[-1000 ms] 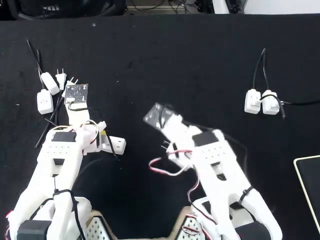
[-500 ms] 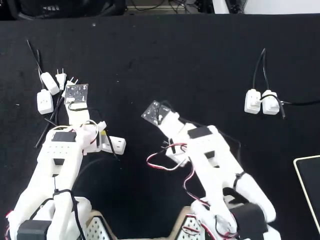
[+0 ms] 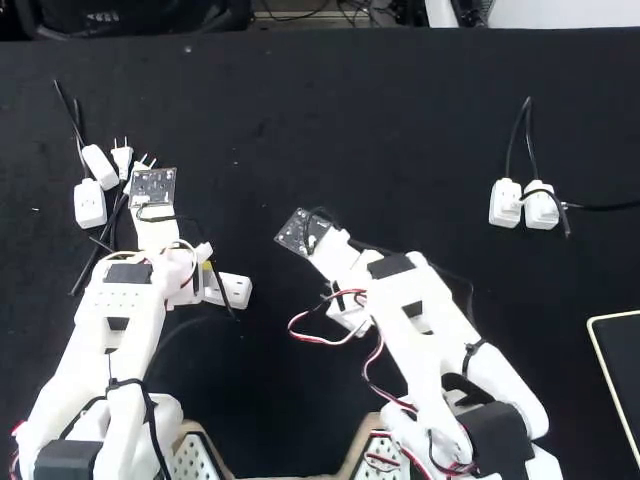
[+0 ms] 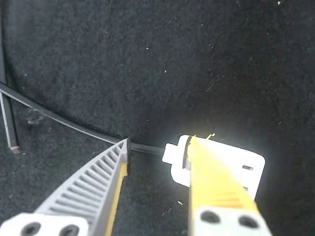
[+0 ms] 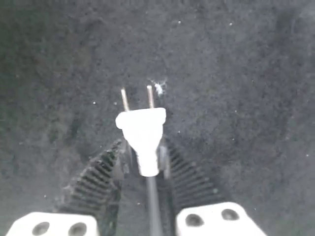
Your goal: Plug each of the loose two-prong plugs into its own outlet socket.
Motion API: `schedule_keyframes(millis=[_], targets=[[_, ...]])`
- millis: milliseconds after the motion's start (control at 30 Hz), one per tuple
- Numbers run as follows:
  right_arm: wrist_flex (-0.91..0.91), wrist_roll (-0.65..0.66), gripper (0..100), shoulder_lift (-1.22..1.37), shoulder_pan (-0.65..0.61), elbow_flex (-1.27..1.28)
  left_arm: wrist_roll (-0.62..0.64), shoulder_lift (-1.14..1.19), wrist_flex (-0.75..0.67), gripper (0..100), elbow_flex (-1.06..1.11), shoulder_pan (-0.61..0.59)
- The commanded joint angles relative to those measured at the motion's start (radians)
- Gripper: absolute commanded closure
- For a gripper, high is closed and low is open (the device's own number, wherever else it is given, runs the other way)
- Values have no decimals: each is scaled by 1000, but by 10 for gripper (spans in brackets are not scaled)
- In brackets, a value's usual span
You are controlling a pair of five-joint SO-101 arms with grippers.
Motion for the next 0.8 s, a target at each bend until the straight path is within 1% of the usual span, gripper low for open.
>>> schedule_keyframes(millis=[0, 67, 200, 367, 467, 533, 567, 667, 767], targets=[[28, 5, 989, 1, -12, -15, -8, -20, -8, 805, -2, -12], [63, -18, 988, -12, -15, -22, -8, -20, -8, 805, -2, -12], [115, -126, 988, -96, -17, -19, -8, -20, -9, 805, -2, -12], [114, -173, 975, -160, -17, -4, -8, -20, -9, 805, -2, -12], [98, -230, 872, -162, -17, -5, -8, -20, -9, 805, -2, -12], [52, -239, 809, -160, -15, 5, -8, -20, -9, 805, -2, -12], [29, -241, 805, -160, -15, 15, -8, -20, -9, 805, -2, -12], [-20, -235, 837, -160, -20, 42, -8, -20, -9, 805, -2, -12], [-29, -236, 855, -160, -57, 54, -8, -20, -9, 805, -2, -12]])
